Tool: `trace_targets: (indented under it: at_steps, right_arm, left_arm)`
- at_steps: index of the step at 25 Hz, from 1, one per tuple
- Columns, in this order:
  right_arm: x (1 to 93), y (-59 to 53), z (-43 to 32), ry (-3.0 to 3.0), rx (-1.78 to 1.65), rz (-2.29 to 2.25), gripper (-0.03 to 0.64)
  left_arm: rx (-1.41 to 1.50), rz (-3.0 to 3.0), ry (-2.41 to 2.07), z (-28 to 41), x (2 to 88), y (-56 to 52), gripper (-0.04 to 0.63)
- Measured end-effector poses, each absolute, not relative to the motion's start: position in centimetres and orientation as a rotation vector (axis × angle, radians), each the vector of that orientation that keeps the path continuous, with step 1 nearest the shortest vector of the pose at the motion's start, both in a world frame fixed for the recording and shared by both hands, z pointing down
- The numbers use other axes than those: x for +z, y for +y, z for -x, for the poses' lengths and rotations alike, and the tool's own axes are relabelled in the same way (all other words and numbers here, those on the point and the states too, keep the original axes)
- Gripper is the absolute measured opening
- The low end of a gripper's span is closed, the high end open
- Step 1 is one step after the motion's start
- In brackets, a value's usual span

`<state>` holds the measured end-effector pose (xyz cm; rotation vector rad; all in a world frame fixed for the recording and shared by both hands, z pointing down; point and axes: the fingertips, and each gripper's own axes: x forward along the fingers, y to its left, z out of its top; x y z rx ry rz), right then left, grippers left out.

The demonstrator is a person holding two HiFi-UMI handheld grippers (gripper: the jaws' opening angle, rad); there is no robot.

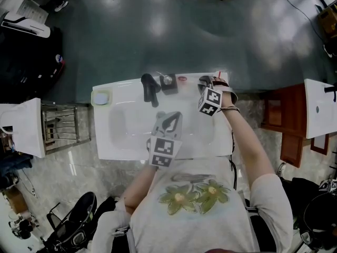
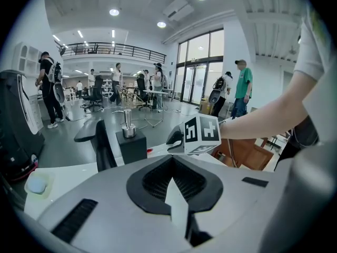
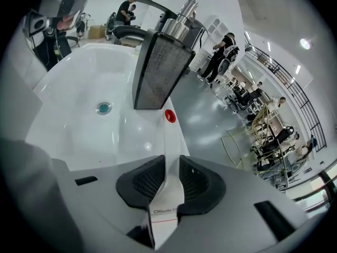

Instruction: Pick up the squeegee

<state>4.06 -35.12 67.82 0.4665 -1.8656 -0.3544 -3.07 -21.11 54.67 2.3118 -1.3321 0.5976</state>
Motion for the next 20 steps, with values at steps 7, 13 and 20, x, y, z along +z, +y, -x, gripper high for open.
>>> trace_targets:
  at_steps: [7, 13, 20]
  right_arm:
    - [67.6, -35.0, -4.2, -1.856, -0.366, -0.472, 0.089]
    - [67.0, -34.7, -4.0, -1.854, -0.372, -0.480, 0.087]
    - [66.3, -34.6, -3.8, -1.853, -0.369, -0.499, 0.086]
  left_arm:
    - [0.601, -2.330, -1.338, 3.3, 54.4, -21.1, 0.009]
    - [0.592, -2.331, -1.350, 3.6, 54.2, -20.8, 0.009]
    - [0.579, -2.336, -1.355, 3.7, 53.9, -20.5, 0.009]
